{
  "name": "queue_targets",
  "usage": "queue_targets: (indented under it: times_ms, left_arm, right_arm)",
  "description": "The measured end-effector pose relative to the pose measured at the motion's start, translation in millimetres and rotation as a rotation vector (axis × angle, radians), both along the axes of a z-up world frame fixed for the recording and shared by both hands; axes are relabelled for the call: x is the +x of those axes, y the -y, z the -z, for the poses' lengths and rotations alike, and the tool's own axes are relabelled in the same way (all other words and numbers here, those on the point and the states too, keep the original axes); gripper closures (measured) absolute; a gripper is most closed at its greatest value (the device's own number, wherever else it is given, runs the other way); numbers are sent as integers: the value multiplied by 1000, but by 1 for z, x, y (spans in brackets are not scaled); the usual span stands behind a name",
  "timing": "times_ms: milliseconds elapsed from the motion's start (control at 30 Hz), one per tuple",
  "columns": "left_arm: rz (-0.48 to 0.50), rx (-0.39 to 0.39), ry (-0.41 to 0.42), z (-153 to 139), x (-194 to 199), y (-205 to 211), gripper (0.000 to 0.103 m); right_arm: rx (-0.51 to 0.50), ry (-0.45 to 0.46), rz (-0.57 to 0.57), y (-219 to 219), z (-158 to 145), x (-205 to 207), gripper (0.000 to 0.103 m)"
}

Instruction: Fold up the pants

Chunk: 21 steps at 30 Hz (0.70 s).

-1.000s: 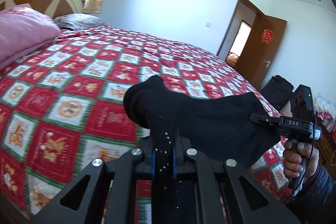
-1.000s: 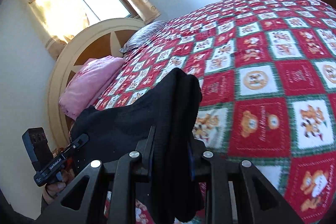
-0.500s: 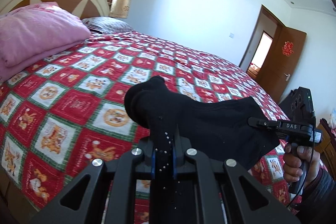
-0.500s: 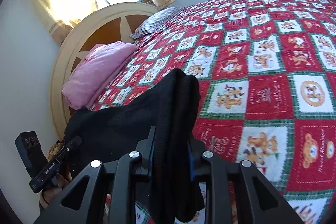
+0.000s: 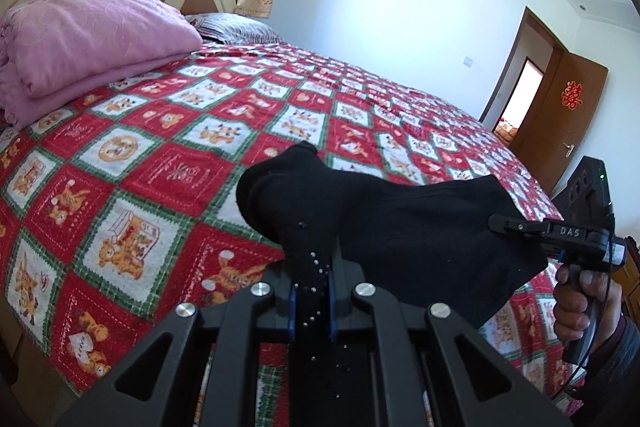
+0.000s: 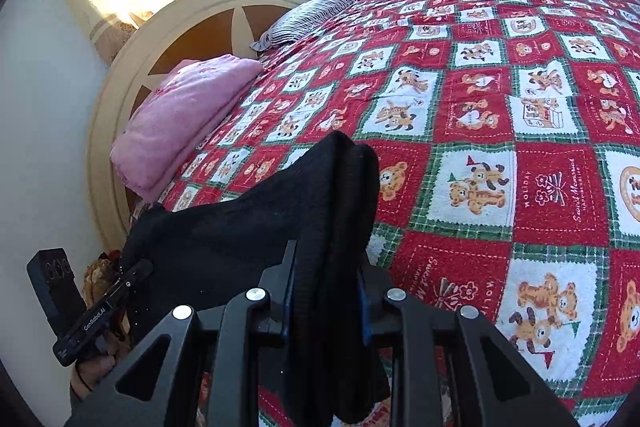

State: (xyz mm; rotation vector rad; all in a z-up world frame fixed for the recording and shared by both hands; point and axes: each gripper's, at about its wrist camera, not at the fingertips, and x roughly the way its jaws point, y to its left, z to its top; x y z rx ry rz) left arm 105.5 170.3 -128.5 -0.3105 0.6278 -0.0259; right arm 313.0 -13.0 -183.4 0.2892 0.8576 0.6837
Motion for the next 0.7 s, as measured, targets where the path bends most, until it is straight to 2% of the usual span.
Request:
queue_targets:
  times_ms: [133,333,400,533,600,700]
  left_arm:
    - [-13,38,-38,11,2,2,86]
    - [-56,74,-84,28,5,-2,62]
    - [-70,68,-101,35,6,-6,48]
    - [-86,62,-103,40,3,-8,43]
    - [-104,73,-100,38,-1,-7,38]
    - [-136,78,-94,32,-11,-10,38]
  right_arm:
    - [-13,-24,5,0,9,5,77]
    - [-68,-82,41,1,29,18,74]
    - [-61,-111,45,4,36,22,67]
    - [-41,-132,53,11,43,26,63]
    - [-56,-125,67,13,42,24,52]
    - [-59,-106,133,26,34,20,47]
